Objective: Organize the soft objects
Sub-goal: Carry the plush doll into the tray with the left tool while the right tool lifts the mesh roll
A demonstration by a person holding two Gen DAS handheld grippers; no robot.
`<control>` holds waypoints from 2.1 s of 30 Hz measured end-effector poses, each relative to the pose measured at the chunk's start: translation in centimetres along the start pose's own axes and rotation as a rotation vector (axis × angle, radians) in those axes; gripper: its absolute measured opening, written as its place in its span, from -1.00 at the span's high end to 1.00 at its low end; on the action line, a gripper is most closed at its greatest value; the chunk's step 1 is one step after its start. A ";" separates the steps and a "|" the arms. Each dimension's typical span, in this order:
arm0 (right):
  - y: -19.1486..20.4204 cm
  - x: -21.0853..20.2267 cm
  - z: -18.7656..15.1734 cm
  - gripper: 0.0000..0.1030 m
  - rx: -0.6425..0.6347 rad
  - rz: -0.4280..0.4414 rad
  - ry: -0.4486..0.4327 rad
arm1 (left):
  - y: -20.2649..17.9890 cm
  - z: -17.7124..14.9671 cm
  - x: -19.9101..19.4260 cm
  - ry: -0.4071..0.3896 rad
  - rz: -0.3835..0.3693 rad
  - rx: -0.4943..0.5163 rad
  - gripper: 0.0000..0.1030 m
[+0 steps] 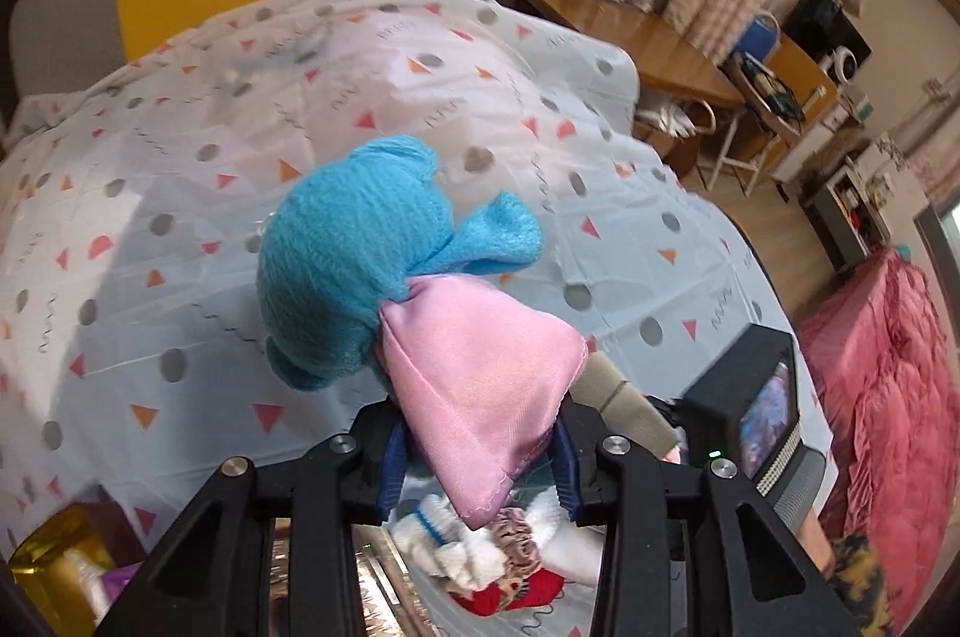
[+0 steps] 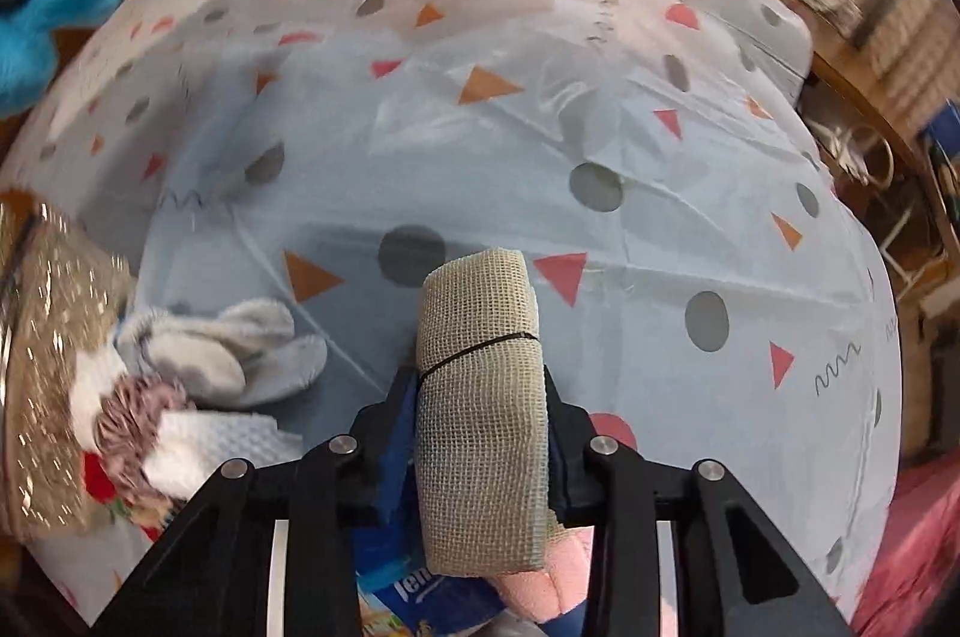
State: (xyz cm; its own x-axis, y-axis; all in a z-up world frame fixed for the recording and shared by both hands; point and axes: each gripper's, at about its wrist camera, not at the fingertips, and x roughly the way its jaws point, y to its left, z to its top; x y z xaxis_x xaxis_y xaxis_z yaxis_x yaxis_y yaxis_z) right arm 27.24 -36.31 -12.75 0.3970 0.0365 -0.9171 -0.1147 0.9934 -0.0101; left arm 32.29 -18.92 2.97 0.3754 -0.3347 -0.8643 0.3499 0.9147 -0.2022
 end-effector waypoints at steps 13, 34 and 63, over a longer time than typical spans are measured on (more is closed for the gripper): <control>4.8 -6.8 -2.5 0.32 0.160 0.180 -0.137 | 8.3 -1.0 -7.2 -0.106 0.069 -0.116 0.22; 10.5 -4.5 -10.8 0.34 0.109 0.060 -0.129 | 27.3 -18.3 -18.5 -0.311 0.155 -0.428 0.21; 11.3 -4.3 -10.6 0.34 0.062 0.044 -0.153 | 32.5 -29.1 -11.1 -0.252 0.378 -0.538 -0.33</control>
State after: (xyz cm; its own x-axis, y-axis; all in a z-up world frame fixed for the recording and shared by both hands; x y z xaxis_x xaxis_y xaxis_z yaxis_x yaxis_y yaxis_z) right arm 14.53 -26.40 -13.15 0.5275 0.0918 -0.8446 -0.0802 0.9951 0.0581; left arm 14.55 21.06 -7.41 0.5977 0.0451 -0.8005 -0.2922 0.9420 -0.1651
